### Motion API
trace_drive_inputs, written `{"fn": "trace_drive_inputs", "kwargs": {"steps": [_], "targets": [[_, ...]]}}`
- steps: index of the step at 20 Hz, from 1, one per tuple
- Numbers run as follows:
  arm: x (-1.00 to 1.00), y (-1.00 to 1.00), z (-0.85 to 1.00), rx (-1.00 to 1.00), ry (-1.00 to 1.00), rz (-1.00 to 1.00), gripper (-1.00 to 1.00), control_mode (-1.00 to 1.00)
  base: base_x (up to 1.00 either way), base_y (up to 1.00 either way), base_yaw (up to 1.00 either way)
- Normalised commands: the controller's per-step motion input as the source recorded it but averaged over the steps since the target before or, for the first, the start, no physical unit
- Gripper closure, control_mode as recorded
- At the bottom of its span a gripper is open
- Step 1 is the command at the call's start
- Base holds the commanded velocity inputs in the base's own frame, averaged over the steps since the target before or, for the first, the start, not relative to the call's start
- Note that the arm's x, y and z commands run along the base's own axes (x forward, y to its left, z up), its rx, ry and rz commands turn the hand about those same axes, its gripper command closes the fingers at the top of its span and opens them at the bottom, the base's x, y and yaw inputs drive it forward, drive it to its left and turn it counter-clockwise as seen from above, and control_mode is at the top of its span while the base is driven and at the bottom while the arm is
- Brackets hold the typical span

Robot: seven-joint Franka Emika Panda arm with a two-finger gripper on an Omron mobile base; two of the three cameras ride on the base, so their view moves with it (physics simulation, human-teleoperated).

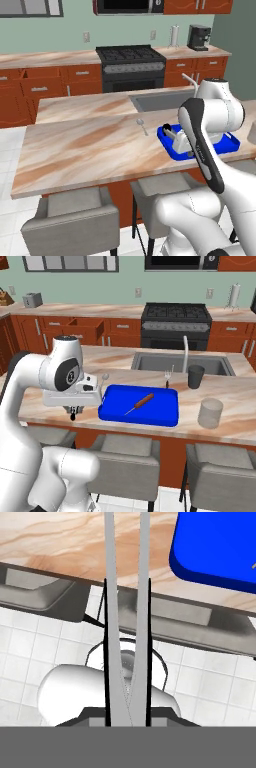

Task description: Take the tongs from the drawer on the left and place them on the dining counter next to the tray containing the hot dog.

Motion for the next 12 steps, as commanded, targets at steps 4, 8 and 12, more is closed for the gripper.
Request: {"fn": "trace_drive_inputs", "kwargs": {"steps": [4, 8, 12], "targets": [[0.00, 0.00, 0.00, 0.00, 0.00, 0.00, 1.00, 1.00, 0.00, 0.00, 0.00], [0.43, 0.12, 0.00, 0.00, 0.03, 0.03, 1.00, -1.00, 0.00, 0.00, 0.00], [1.00, 0.17, 0.00, 0.01, 0.10, 0.21, 1.00, -1.00, 0.00, 0.00, 0.00]]}}
